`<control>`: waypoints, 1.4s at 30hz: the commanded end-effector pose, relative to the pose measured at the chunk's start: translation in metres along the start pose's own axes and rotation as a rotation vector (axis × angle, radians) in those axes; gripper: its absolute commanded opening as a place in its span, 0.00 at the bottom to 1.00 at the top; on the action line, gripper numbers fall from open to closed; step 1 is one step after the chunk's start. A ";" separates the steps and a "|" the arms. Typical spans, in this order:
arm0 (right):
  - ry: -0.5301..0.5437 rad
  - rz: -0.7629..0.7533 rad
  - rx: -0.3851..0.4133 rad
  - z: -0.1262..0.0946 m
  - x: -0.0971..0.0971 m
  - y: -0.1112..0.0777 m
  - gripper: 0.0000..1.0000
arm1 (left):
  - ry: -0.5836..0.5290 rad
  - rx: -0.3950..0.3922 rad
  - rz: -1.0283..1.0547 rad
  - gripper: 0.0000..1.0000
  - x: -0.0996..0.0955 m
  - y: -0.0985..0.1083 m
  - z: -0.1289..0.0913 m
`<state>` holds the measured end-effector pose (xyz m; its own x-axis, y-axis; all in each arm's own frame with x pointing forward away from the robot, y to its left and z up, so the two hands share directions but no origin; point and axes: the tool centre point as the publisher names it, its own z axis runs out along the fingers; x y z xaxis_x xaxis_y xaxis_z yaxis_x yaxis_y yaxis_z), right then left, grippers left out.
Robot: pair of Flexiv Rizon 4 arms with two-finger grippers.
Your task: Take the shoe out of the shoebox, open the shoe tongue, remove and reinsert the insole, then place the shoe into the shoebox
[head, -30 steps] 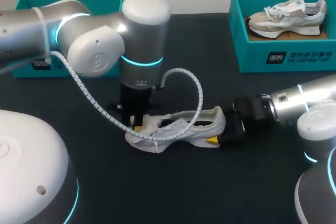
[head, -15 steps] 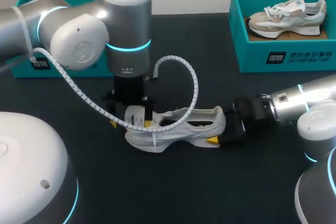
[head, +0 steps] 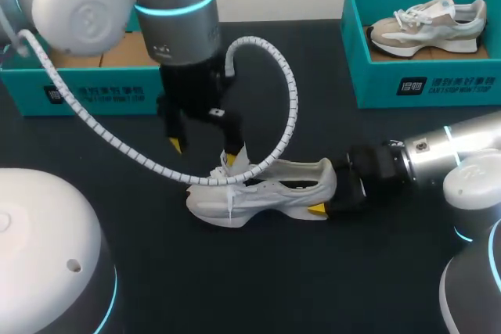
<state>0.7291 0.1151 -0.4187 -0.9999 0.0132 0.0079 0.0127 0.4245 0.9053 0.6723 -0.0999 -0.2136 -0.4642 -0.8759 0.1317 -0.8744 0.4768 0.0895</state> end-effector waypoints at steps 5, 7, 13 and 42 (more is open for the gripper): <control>0.000 0.002 0.004 0.003 -0.001 -0.004 0.00 | -0.020 0.084 1.151 0.00 0.031 -0.021 -0.035; 0.000 0.002 0.004 0.003 -0.001 -0.004 0.00 | -0.012 0.084 1.165 0.00 0.035 -0.024 -0.037; 0.000 0.002 0.004 0.003 -0.001 -0.004 0.00 | -0.012 0.084 1.165 0.00 0.035 -0.024 -0.037; 0.000 0.002 0.004 0.003 -0.001 -0.004 0.00 | 0.043 0.091 1.037 0.00 0.081 -0.096 0.093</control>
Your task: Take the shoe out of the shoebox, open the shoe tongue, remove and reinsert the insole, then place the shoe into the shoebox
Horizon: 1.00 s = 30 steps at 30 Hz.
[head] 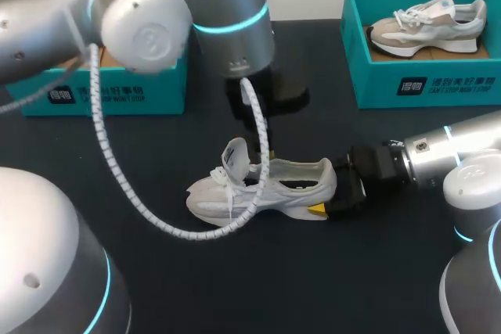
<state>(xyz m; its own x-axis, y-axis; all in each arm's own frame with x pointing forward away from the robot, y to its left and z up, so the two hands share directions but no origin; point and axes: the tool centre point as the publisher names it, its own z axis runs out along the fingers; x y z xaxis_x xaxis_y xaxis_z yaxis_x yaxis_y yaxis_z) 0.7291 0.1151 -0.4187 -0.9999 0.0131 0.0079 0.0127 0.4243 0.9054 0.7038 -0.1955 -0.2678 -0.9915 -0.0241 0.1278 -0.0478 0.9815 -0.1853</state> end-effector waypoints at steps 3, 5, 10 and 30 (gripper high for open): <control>0.000 0.002 0.004 0.003 -0.001 -0.004 0.00 | 0.024 -0.012 -0.028 0.00 -0.010 -0.026 0.056; 0.000 0.002 0.004 0.003 -0.001 -0.004 0.00 | 0.012 -0.010 -0.036 0.00 -0.012 -0.028 0.065; 0.000 0.002 0.004 0.003 -0.001 -0.004 0.00 | -0.002 -0.014 -0.067 0.00 -0.017 -0.027 0.086; 0.000 0.002 0.004 0.003 -0.001 -0.004 0.00 | 0.064 0.011 0.001 0.00 -0.030 -0.034 0.101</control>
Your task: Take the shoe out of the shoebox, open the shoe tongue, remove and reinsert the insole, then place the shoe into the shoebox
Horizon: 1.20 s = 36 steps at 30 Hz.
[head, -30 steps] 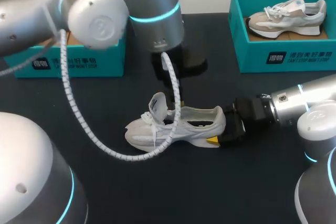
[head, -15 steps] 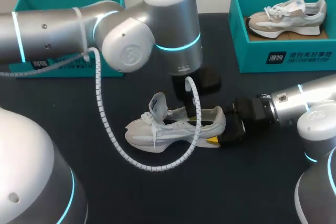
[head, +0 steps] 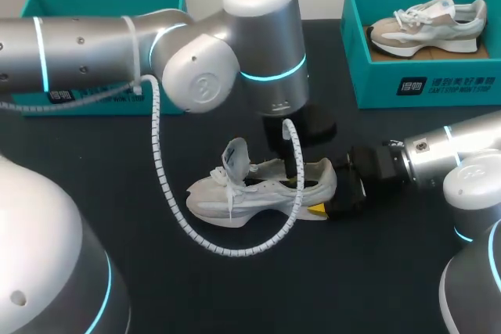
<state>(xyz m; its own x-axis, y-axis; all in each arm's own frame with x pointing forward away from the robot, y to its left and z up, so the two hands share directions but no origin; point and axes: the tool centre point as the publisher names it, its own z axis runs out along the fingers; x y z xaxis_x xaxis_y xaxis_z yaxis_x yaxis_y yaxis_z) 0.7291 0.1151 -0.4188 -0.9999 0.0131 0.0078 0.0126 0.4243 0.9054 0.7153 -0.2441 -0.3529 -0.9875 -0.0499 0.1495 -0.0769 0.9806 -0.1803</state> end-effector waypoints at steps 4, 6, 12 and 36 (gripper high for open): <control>0.000 0.002 0.004 0.003 -0.001 -0.004 0.00 | 0.071 -0.005 0.044 0.00 -0.014 0.000 0.018; 0.000 0.002 0.004 0.003 -0.001 -0.004 0.00 | 0.087 -0.011 0.056 0.00 -0.015 0.001 0.021; 0.000 0.002 0.004 0.003 -0.001 -0.004 0.00 | 0.126 -0.005 0.094 0.00 -0.004 0.012 0.027; 0.000 0.002 0.004 0.003 -0.001 -0.004 0.00 | 0.023 0.010 0.177 0.32 0.005 0.027 0.057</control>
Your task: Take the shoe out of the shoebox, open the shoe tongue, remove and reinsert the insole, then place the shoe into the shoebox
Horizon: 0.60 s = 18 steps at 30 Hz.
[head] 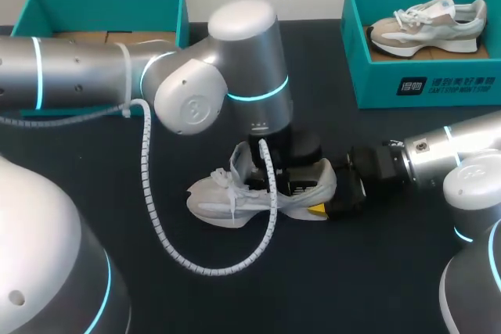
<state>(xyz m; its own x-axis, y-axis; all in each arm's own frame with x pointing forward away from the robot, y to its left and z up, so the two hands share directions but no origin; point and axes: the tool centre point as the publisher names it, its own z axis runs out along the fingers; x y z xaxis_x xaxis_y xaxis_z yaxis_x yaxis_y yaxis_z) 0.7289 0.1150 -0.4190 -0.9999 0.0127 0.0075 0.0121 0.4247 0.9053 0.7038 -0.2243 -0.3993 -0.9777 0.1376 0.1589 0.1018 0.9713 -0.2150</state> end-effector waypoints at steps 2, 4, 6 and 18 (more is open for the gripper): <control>-0.001 0.002 0.004 0.003 -0.001 -0.004 0.00 | -0.059 0.012 -0.009 0.36 -0.002 -0.002 0.018; -0.001 0.002 0.004 0.003 -0.001 -0.004 0.00 | -0.073 0.026 -0.009 0.38 -0.004 -0.002 0.021; -0.001 0.002 0.004 0.003 -0.001 -0.004 0.00 | -0.114 0.028 -0.013 0.36 -0.007 -0.002 0.026; -0.001 0.002 0.004 0.003 -0.001 -0.004 0.00 | -0.140 0.058 -0.049 0.00 -0.010 0.005 0.009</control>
<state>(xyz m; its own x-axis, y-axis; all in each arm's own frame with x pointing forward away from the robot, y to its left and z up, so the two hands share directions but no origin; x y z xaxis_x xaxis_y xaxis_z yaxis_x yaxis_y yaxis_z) 0.7291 0.1147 -0.4194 -0.9999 0.0128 0.0074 0.0121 0.4243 0.9054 0.7096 -0.2293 -0.4065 -0.9982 0.0555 0.0249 0.0476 0.9679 -0.2466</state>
